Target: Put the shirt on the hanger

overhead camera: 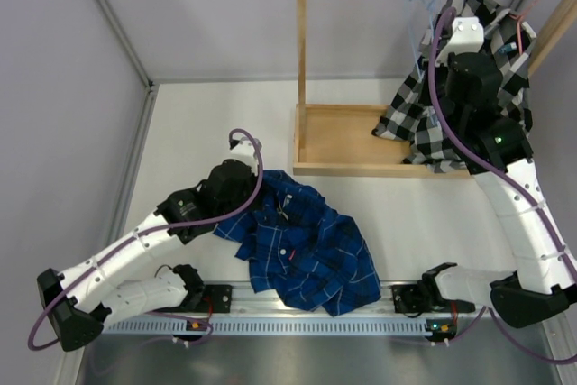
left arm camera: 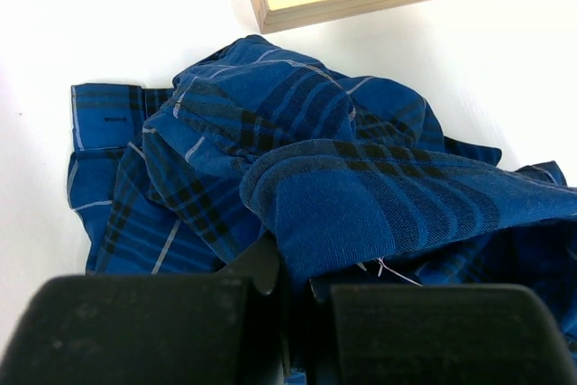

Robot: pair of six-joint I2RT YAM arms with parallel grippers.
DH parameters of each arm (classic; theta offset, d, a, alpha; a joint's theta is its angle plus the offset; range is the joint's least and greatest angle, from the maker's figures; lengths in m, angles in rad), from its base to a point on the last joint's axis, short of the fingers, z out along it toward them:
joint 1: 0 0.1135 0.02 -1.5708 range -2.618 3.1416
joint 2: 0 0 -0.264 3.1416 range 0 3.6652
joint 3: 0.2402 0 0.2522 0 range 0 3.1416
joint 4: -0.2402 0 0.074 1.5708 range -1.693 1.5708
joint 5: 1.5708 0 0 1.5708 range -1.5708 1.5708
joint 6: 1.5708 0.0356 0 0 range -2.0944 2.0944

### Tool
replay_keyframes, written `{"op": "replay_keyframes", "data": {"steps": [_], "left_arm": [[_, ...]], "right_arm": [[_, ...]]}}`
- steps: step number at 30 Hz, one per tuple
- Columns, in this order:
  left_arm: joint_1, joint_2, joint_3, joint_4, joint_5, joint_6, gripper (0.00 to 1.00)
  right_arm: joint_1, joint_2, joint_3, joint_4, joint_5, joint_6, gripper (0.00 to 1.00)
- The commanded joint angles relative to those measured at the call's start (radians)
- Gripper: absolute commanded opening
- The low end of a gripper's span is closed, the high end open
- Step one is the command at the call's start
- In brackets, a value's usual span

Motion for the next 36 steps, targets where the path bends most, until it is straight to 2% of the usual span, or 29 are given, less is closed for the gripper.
{"op": "replay_keyframes", "data": {"steps": [1,11,16,20,26,32,35,36], "left_arm": [[0.004,0.001,0.007,0.038,0.001,-0.023,0.0],[0.004,0.03,-0.007,0.074,0.016,-0.044,0.0],[0.004,0.026,-0.001,0.084,0.001,-0.069,0.0],[0.004,0.036,0.002,0.091,-0.008,-0.083,0.0],[0.008,0.094,0.045,0.097,-0.092,-0.141,0.0],[0.071,0.188,0.099,0.112,-0.054,-0.184,0.0],[0.131,0.231,0.103,0.163,0.005,-0.179,0.0],[0.148,0.255,0.108,0.172,0.048,-0.178,0.0]], "right_arm": [[-0.024,0.001,0.067,0.074,-0.093,-0.025,0.0],[-0.05,-0.02,0.087,0.12,-0.195,-0.079,0.0],[-0.05,-0.072,0.041,0.177,-0.233,-0.085,0.0],[-0.05,-0.092,0.032,0.166,-0.256,-0.081,0.0],[-0.05,-0.218,-0.072,0.08,-0.31,-0.041,0.0],[-0.05,-0.402,-0.25,-0.018,-0.509,0.031,0.0],[-0.05,-0.517,-0.328,-0.101,-0.68,0.025,0.0],[-0.05,-0.537,-0.367,-0.119,-0.801,0.021,0.0]]}}
